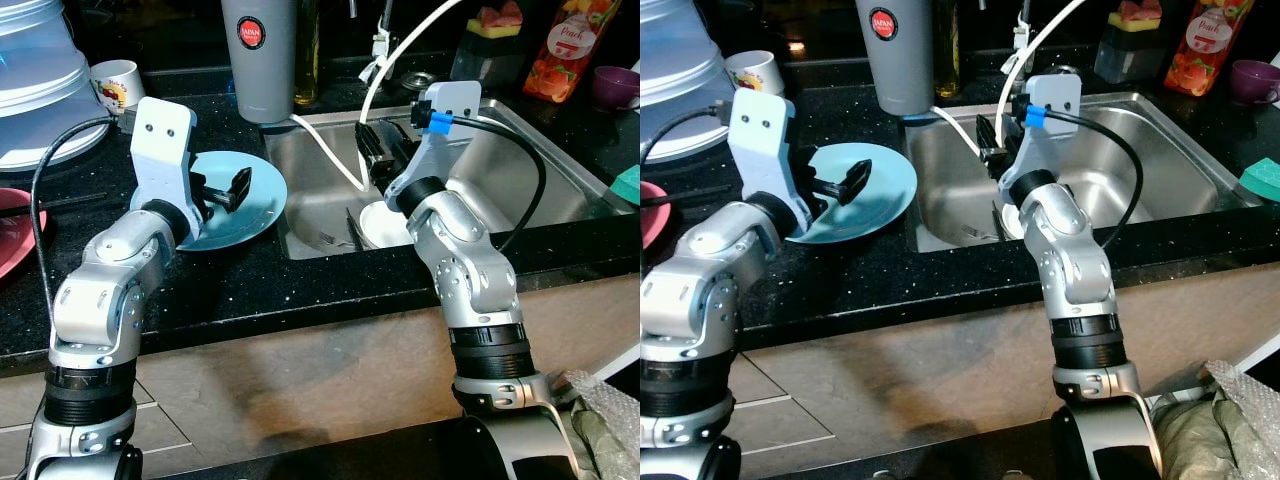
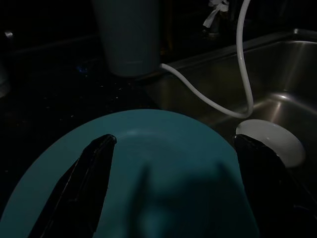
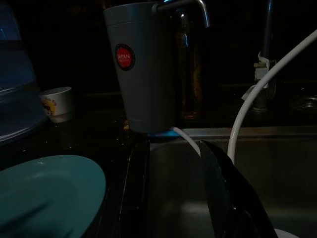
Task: Kitchen organization
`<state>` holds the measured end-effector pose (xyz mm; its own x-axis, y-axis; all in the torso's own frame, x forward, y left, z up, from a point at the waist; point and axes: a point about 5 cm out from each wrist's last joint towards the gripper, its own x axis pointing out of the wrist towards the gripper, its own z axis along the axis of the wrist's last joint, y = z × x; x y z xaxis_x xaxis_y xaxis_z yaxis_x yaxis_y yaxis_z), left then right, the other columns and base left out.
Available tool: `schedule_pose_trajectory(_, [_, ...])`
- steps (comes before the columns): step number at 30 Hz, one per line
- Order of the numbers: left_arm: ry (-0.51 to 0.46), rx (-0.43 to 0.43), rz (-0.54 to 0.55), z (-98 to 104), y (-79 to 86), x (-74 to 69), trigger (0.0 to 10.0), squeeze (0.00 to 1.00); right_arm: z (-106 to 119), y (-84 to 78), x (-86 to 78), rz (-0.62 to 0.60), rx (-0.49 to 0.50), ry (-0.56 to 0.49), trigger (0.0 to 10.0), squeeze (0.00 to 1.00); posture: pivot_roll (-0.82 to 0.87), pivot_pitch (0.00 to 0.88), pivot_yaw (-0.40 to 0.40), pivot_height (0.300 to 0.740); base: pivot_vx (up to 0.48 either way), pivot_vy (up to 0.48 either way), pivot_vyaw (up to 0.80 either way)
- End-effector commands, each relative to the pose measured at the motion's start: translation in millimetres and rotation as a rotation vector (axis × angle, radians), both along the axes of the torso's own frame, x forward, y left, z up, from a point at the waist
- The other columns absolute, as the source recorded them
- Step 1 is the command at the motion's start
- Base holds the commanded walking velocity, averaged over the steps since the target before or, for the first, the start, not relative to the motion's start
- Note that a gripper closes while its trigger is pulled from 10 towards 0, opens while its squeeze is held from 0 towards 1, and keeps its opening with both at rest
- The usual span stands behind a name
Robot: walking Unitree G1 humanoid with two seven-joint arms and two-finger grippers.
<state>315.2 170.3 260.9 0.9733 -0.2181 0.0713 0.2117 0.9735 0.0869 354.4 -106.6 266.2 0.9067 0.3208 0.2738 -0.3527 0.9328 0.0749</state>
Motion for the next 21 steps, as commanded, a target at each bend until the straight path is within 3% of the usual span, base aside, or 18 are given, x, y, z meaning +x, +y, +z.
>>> schedule_pose_trajectory(1, [-0.010,0.005,0.023,3,4.8,1.8,10.0,0.00,2,-1.3,-1.5,0.004,0.005,-0.007,10.0,0.00,0.02,0.074,-0.001,0.740,0.000,0.000,0.00])
schedule_pose_trajectory(17, [-0.034,0.046,0.064,9,13.0,6.1,10.0,0.00,2,-2.6,1.0,0.007,0.022,0.009,10.0,0.00,0.01,0.089,0.007,0.740,0.000,0.000,0.00])
schedule_pose_trajectory(21, [-0.012,0.018,0.084,9,17.3,7.1,10.0,0.00,1,-3.3,1.0,0.006,0.021,0.011,10.0,0.00,0.02,0.090,0.004,0.740,0.000,0.000,0.00])
